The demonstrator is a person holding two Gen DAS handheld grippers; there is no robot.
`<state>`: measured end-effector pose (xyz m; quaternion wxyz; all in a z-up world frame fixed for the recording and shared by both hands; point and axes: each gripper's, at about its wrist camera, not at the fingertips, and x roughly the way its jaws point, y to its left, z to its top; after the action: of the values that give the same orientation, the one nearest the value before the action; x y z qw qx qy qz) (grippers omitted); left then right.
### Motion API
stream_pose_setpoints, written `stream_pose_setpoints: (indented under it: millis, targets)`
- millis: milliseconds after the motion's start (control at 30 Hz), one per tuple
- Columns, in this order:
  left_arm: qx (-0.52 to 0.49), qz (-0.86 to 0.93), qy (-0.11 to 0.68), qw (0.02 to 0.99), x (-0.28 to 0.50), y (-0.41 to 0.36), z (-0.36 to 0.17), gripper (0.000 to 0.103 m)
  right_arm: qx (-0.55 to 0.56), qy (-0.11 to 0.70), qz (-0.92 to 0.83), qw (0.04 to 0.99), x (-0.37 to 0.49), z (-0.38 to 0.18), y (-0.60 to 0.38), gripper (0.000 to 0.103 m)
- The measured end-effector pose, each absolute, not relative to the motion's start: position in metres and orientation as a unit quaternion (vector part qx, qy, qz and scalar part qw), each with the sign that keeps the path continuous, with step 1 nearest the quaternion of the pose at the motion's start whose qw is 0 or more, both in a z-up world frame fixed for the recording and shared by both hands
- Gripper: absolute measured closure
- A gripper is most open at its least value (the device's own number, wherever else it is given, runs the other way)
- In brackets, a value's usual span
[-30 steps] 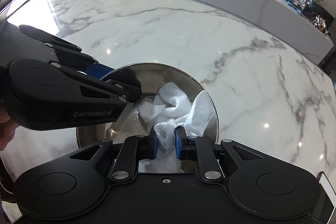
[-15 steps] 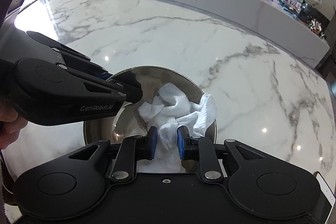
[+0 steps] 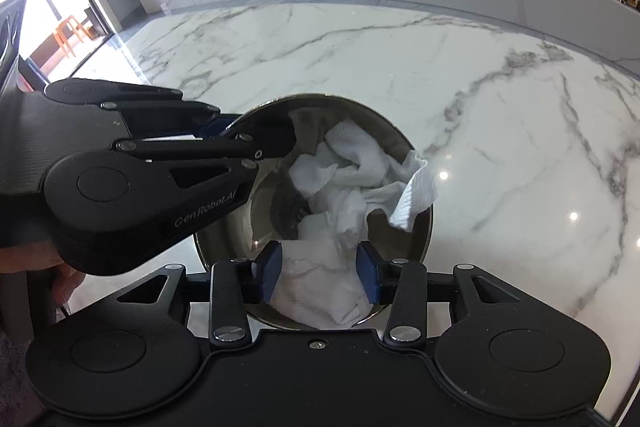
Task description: Clean bowl
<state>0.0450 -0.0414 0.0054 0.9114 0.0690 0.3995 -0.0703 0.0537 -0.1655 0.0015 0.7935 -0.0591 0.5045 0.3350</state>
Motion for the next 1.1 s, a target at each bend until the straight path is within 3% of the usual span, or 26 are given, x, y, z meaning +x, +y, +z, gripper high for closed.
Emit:
stream_pose_setpoints:
  millis: [433,567,700,800,867,900,933,1100]
  targets:
    - [0.128,-0.086,0.390,0.908,0.039,-0.051,0.001,0.095,-0.146,0.469,0.327,0.807,0.039,-0.001,-0.160,0.100]
    - [0.137,-0.088,0.386,0.908,0.037,-0.054,0.000,0.095,-0.177,0.435,0.301,0.830,0.037,0.008,-0.164,0.102]
    - [0.135,-0.088,0.383,0.910,0.037,-0.055,0.000,0.095,-0.156,0.451,0.286,0.831,0.045,0.005,-0.173,0.102]
    - [0.132,-0.087,0.383,0.910,0.038,-0.055,0.000,0.095,-0.094,0.457,0.303,0.831,0.049,0.012,-0.185,0.099]
    - [0.130,-0.085,0.383,0.910,0.038,-0.055,0.001,0.095,-0.061,0.460,0.319,0.826,0.050,0.016,-0.190,0.087]
    - [0.130,-0.085,0.383,0.910,0.038,-0.054,0.001,0.095,-0.057,0.462,0.323,0.824,0.050,0.015,-0.189,0.071]
    - [0.130,-0.085,0.384,0.910,0.038,-0.053,0.001,0.095,-0.053,0.463,0.326,0.823,0.050,0.015,-0.188,0.064]
    - [0.130,-0.085,0.383,0.910,0.039,-0.054,0.002,0.095,-0.070,0.477,0.334,0.810,0.048,0.004,-0.178,0.064]
